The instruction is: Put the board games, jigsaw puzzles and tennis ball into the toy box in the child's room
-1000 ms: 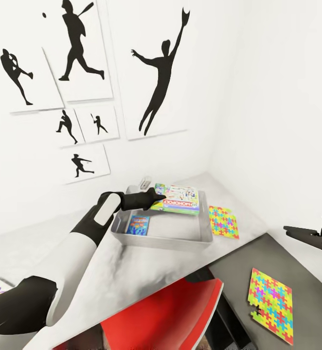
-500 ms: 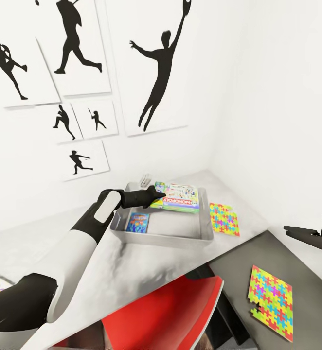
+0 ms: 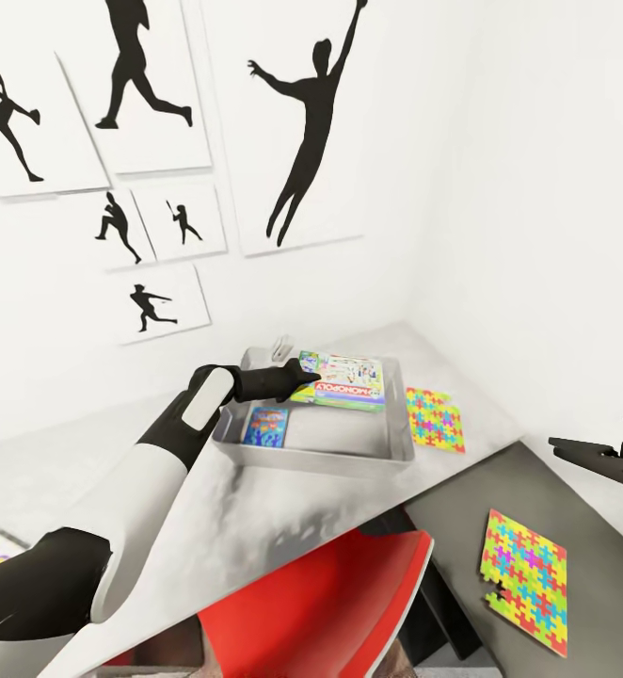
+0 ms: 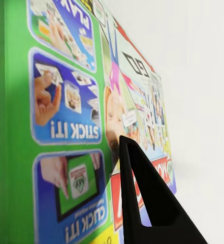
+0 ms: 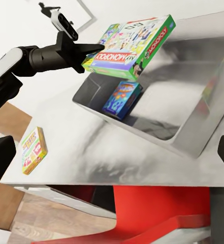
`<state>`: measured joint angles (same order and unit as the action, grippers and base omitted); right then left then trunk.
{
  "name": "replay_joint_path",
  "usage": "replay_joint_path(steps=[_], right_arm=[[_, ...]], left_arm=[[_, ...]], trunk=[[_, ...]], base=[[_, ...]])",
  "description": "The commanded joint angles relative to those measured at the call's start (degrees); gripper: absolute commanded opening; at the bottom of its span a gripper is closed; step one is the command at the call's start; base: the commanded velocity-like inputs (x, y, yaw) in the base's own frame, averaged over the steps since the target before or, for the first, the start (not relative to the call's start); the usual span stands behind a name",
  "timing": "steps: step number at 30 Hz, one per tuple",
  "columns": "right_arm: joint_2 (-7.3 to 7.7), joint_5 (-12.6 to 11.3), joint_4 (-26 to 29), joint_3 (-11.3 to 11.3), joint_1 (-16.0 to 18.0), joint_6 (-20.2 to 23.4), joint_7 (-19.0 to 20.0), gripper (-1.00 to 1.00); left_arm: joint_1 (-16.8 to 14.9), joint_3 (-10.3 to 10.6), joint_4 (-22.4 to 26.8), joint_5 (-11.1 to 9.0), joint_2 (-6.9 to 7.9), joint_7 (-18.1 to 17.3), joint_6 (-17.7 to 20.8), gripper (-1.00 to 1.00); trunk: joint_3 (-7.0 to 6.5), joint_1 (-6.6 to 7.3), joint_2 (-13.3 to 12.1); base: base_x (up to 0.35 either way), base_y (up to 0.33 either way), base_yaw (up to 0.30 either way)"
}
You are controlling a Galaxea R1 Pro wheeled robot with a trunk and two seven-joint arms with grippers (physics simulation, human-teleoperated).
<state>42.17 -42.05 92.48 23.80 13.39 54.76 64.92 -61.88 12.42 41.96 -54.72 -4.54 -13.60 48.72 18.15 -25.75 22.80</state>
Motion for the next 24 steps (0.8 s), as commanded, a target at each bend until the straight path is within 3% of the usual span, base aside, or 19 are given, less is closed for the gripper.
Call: replay_joint_path(steps=[1, 24], right_arm=[[0.02, -0.05, -0.01, 0.01, 0.05, 0.26, 0.12, 1.00], [0.07, -0.05, -0.01, 0.01, 0.05, 0.26, 0.12, 1.00]], left_arm=[[-0.06, -0.03, -0.02, 0.28, 0.00, -0.40, 0.13, -1.00], [-0.08, 0.08, -0.02, 0.40, 0.09, -0.42, 0.32, -1.00]], trunk=[[0.20, -0.03, 0.12], [2.35, -0.03, 0.12]], base=[[0.000, 0.000, 0.000], [0.000, 0.000, 0.000]])
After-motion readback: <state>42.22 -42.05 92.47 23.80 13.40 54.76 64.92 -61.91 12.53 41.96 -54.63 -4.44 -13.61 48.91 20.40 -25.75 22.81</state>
